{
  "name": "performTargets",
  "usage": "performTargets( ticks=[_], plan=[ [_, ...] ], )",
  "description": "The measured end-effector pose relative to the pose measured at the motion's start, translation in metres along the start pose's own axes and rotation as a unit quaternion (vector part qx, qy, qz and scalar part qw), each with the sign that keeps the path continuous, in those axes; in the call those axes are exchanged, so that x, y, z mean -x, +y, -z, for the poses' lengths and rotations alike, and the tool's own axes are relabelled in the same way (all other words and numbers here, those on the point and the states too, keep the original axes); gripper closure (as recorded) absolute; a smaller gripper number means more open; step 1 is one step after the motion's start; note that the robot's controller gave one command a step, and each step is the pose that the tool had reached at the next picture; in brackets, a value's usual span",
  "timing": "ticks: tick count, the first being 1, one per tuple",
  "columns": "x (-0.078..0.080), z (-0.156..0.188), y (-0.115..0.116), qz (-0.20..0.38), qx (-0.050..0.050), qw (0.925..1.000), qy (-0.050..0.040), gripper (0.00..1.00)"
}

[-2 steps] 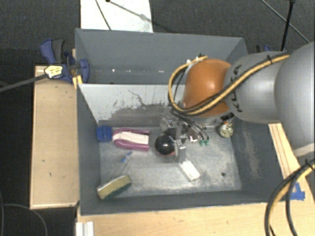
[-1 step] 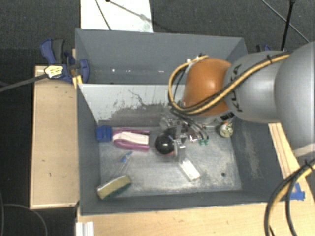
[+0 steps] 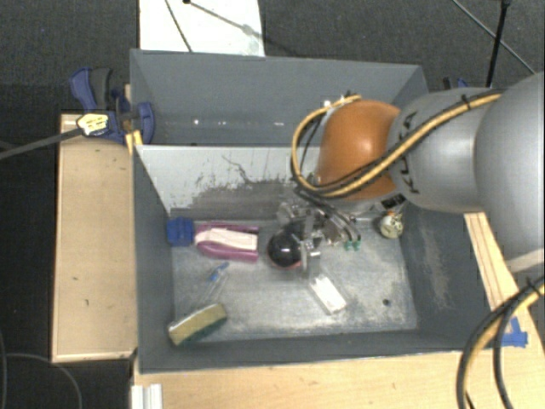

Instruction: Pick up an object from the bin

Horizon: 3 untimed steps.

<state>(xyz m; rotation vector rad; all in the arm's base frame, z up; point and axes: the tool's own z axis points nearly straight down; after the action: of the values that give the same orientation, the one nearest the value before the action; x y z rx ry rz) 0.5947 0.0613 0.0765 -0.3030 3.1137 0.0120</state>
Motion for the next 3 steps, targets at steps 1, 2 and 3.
performTargets(
  ticks=[1, 2, 3],
  plan=[
    [0.001, 0.001, 0.000, -0.004, 0.001, 1.0000, -0.0010, 0.00],
    [0.002, 0.004, 0.000, -0.005, 0.001, 1.0000, -0.0017, 1.00],
    [0.004, 0.017, 0.000, -0.005, -0.003, 1.0000, 0.0035, 1.00]
  ],
)
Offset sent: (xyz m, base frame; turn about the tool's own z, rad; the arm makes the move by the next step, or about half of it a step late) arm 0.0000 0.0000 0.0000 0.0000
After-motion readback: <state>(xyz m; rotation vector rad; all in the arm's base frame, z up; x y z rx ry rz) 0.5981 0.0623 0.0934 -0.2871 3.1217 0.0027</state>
